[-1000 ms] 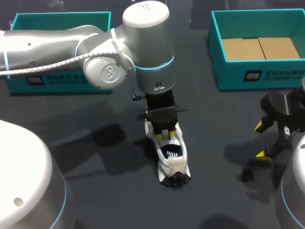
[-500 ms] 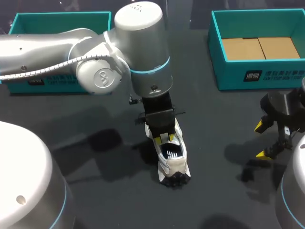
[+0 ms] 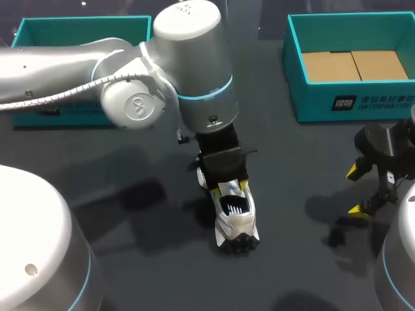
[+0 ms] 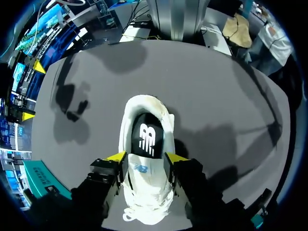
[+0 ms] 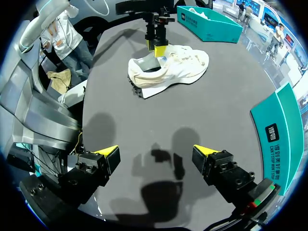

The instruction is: Take the shoe out of the shoebox, open the shoe tongue, remove and reinsert the insole, then place the shoe into the shoebox

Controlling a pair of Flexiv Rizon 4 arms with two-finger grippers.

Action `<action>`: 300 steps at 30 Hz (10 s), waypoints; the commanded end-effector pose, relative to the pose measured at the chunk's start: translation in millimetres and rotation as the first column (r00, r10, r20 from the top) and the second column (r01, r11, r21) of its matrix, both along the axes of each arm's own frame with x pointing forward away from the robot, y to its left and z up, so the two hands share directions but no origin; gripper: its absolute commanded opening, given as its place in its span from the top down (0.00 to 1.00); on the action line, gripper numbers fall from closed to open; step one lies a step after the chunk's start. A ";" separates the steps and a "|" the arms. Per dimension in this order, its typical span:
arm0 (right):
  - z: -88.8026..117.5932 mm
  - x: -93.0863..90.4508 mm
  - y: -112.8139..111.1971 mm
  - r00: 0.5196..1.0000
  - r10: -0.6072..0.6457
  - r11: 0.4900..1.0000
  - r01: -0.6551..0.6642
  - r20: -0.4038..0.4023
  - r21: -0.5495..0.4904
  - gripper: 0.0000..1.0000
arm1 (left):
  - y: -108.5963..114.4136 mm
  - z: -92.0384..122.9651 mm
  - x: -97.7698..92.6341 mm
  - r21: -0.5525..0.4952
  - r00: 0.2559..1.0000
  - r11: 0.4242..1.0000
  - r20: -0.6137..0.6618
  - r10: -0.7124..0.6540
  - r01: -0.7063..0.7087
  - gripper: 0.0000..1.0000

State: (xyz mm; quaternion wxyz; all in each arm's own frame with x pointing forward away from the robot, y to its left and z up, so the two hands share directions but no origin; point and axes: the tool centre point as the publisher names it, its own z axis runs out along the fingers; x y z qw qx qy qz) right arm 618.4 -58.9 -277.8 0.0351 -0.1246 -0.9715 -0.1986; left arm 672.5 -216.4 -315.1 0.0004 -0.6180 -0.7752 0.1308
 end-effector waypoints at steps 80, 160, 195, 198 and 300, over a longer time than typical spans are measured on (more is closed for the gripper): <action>-0.1 -1.1 0.2 1.000 -0.001 1.000 0.001 0.001 -0.002 0.00 | -20.2 -44.5 -83.4 0.221 0.142 0.120 0.085 0.986 -0.968 0.00; -0.1 -1.1 0.2 1.000 -0.001 1.000 0.001 0.001 -0.002 0.00 | 50.6 105.1 0.1 0.260 0.260 0.229 0.092 0.961 -0.938 1.00; -0.1 -1.1 0.2 1.000 -0.001 1.000 0.001 0.001 -0.002 0.00 | 115.2 159.9 79.9 0.257 0.116 0.089 0.093 0.989 -0.962 1.00; -0.1 -1.1 0.2 1.000 -0.001 1.000 0.001 0.001 -0.002 0.00 | 129.4 161.8 95.3 0.263 0.103 0.074 0.102 0.989 -0.962 1.00; -0.1 -1.1 0.2 1.000 -0.001 1.000 0.001 0.001 -0.002 0.00 | 530.1 135.1 471.0 0.291 0.935 0.949 0.353 0.013 -0.123 1.00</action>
